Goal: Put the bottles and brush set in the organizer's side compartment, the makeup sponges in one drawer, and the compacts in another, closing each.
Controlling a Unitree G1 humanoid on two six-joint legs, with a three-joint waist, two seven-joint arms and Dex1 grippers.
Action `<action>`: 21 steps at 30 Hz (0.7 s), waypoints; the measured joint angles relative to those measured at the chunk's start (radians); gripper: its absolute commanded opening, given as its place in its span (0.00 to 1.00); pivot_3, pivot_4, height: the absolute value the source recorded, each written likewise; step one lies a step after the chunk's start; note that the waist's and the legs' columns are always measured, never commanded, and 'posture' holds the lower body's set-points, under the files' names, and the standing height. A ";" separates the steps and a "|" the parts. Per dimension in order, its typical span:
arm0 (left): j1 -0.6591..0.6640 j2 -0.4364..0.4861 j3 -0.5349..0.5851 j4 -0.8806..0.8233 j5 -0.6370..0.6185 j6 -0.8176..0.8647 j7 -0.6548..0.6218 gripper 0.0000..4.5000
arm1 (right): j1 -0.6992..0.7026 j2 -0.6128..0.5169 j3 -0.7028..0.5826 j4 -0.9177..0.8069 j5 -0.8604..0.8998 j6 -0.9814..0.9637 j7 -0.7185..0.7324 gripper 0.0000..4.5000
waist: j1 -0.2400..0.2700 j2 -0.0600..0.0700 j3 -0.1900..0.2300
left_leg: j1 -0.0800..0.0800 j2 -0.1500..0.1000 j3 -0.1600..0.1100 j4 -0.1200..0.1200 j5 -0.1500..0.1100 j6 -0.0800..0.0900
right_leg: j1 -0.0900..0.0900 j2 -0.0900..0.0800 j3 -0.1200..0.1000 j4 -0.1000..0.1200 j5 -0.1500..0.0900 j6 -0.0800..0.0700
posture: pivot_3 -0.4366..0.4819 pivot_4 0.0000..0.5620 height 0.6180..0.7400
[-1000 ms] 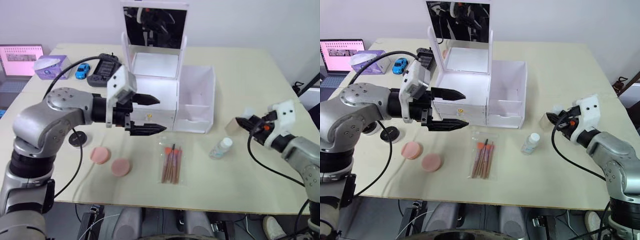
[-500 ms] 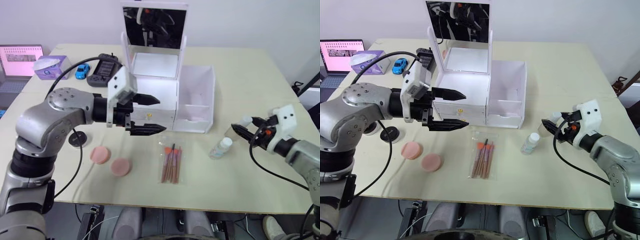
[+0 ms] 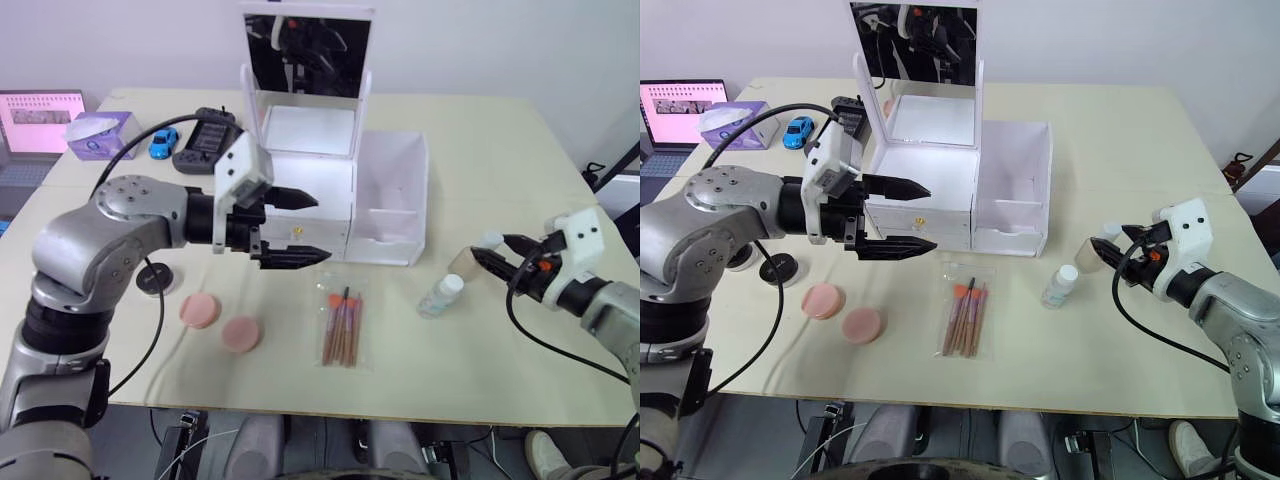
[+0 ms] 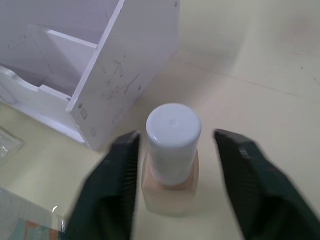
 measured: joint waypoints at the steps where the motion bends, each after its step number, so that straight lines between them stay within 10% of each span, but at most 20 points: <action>1: 0.000 0.000 0.000 0.000 0.000 0.000 0.000 1.00 | 0.000 0.000 0.001 0.000 0.000 -0.001 0.001 0.28 | 0.000 0.000 0.000 | 0.000 0.000 0.000 0.000 0.000 0.000 | 0.000 0.000 0.000 0.000 0.000 0.000 | 0.48 0.27 1.00; 21: 0.000 0.031 0.000 0.042 0.033 -0.029 -0.027 1.00 | -0.095 -0.114 -0.067 0.012 0.100 0.053 0.105 0.28 | 0.000 0.000 0.000 | 0.000 0.000 0.000 0.000 0.000 0.000 | 0.000 0.000 0.000 0.000 0.000 0.000 | 0.48 0.27 1.00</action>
